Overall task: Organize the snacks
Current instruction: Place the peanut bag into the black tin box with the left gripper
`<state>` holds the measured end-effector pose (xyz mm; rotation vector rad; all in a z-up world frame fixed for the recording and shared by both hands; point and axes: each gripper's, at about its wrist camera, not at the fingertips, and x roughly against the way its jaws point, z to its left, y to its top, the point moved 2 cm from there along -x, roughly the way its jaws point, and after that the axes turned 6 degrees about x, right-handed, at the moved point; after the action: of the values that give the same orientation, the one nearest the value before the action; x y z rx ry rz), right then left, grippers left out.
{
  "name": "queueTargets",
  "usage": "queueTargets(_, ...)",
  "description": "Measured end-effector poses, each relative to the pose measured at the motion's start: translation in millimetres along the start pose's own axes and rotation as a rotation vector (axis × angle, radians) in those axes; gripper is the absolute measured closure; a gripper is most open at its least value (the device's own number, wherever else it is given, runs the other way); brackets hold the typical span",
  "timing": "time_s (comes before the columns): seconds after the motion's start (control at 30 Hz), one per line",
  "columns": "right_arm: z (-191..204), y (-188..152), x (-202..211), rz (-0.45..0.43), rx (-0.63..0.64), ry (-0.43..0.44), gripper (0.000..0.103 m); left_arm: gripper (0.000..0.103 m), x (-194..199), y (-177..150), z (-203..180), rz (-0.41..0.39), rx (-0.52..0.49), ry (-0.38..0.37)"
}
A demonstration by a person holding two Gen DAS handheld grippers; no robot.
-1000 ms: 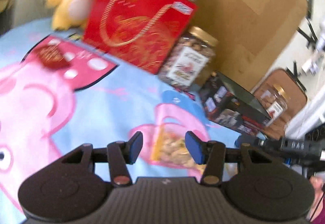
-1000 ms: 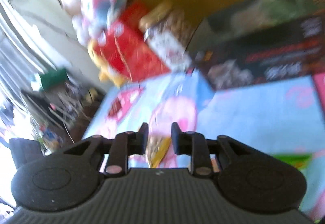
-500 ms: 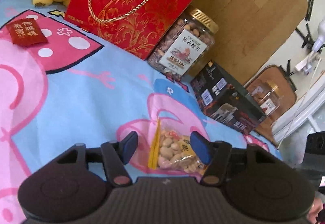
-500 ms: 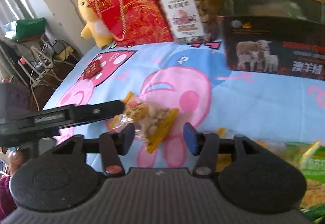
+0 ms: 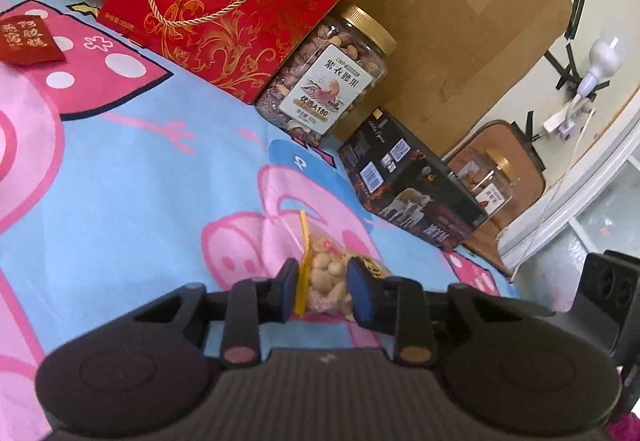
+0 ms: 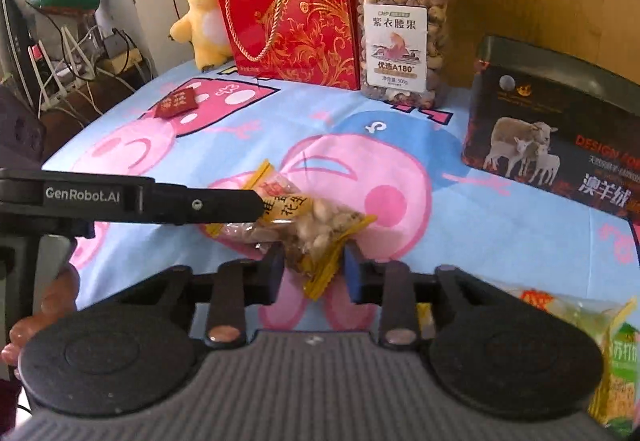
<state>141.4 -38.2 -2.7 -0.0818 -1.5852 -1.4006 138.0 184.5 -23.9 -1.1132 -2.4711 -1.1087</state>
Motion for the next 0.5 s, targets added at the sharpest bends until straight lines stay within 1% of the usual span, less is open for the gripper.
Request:
queueTargets(0.07,0,0,4,-0.009,-0.004,-0.008,0.075,0.078,0,0,-3,-0.002,-0.007,0.001)
queueTargets(0.17,-1,3,14,-0.038,-0.001,-0.025,0.077,0.08,1,4,-14,-0.004,0.005,-0.017)
queueTargets(0.23,-6,8,25,-0.068,-0.004,-0.026,0.077,0.08,-1,13,-30,-0.013,-0.01,-0.032)
queueTargets(0.3,-15,16,39,-0.108,0.002,-0.039,0.077,0.08,-6,26,-53,-0.023,-0.053,-0.046)
queueTargets(0.37,-28,26,55,-0.155,0.024,-0.066,0.077,0.08,-19,40,-80,-0.026,-0.1,-0.058)
queueTargets(0.5,-72,51,81,-0.23,0.052,-0.154,0.077,0.079,-67,69,-134,-0.023,-0.183,-0.087)
